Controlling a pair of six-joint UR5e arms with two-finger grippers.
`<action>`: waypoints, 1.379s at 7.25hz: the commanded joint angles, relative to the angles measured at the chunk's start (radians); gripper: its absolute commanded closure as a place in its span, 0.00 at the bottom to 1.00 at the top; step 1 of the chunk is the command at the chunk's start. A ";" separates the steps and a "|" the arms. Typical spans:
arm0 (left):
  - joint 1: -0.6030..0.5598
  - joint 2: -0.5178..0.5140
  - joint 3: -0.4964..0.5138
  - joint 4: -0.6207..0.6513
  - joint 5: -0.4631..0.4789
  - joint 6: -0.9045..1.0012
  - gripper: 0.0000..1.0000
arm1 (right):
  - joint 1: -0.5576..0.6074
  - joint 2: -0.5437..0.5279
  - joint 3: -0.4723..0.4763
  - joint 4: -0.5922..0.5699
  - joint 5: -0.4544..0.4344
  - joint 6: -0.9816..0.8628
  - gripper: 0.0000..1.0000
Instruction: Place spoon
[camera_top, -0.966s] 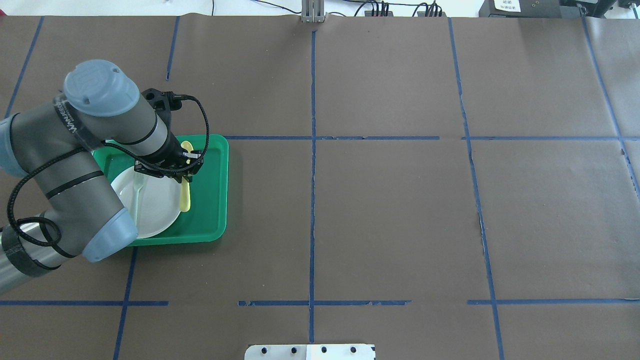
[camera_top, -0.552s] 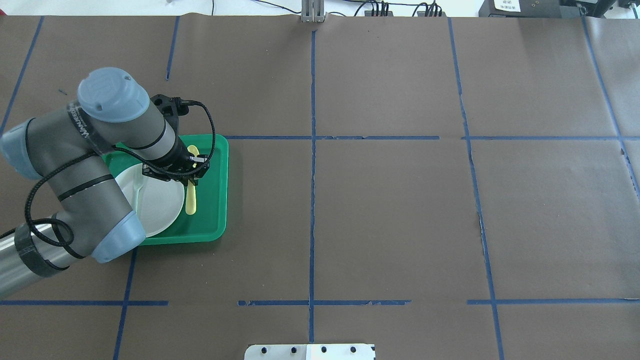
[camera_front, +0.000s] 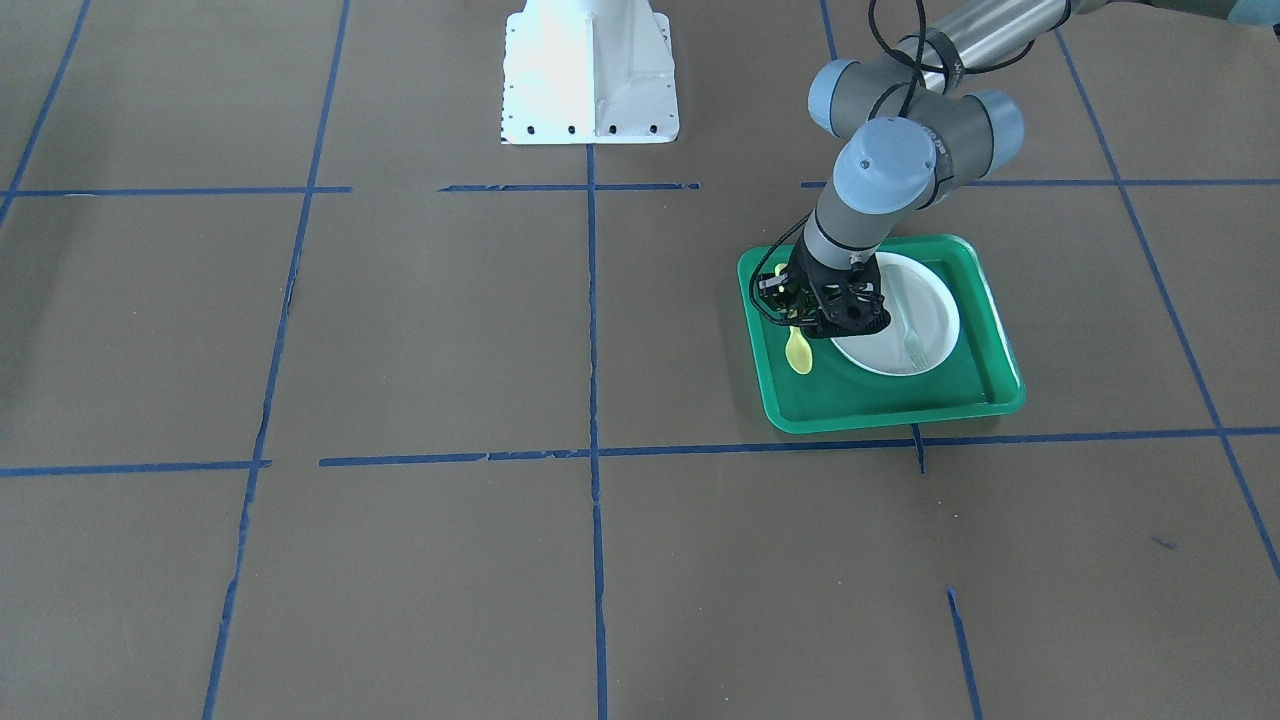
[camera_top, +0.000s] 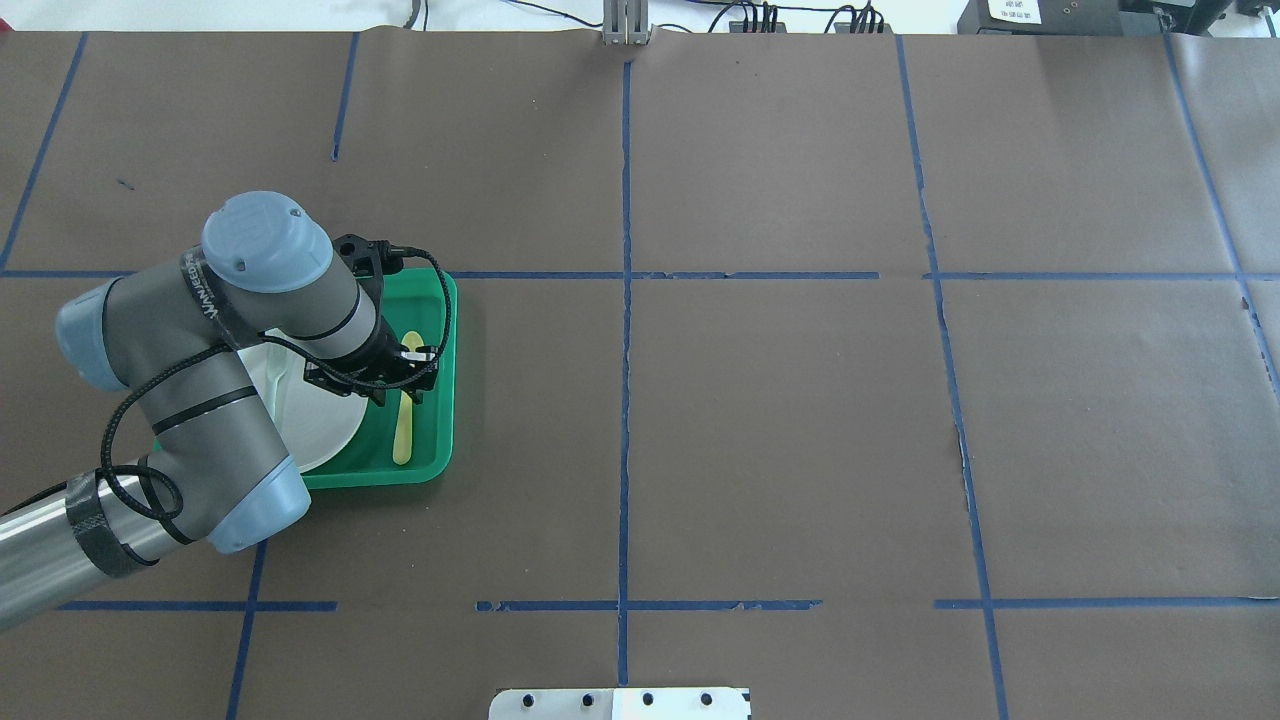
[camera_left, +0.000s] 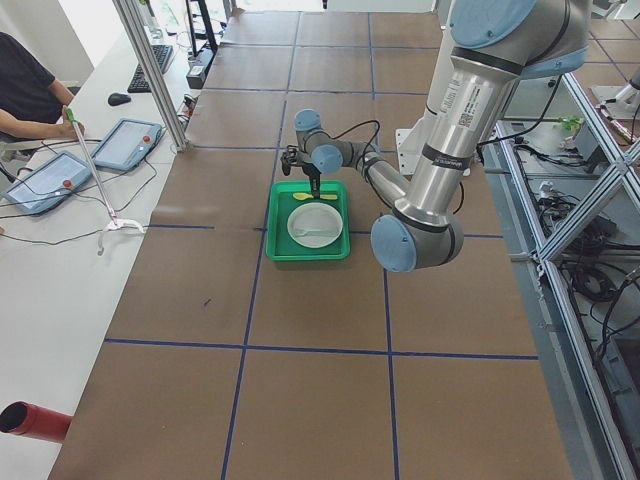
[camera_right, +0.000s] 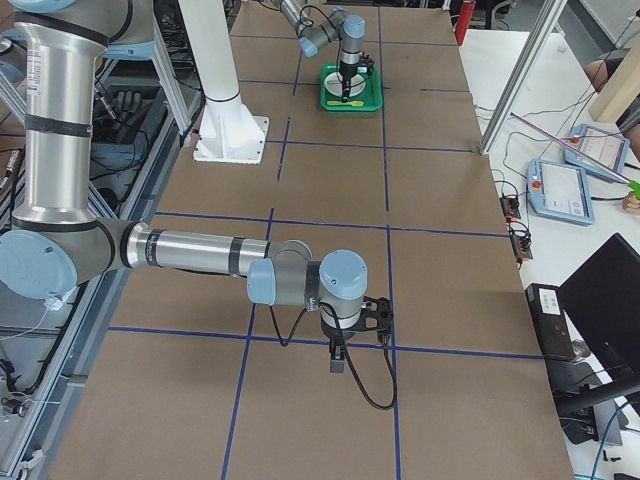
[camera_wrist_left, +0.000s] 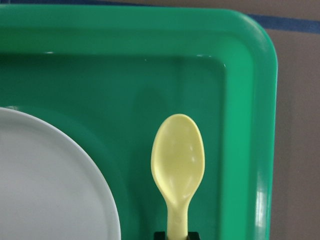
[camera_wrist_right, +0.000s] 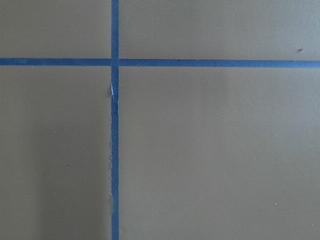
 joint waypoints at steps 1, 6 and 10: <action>-0.040 0.008 -0.094 0.049 0.001 0.005 0.00 | 0.000 0.000 0.000 -0.001 0.000 0.000 0.00; -0.375 0.040 -0.235 0.195 -0.022 0.356 0.00 | 0.000 0.000 0.000 -0.001 0.000 0.000 0.00; -0.628 0.295 -0.216 0.208 -0.068 0.968 0.00 | 0.000 0.000 0.000 -0.001 0.000 0.000 0.00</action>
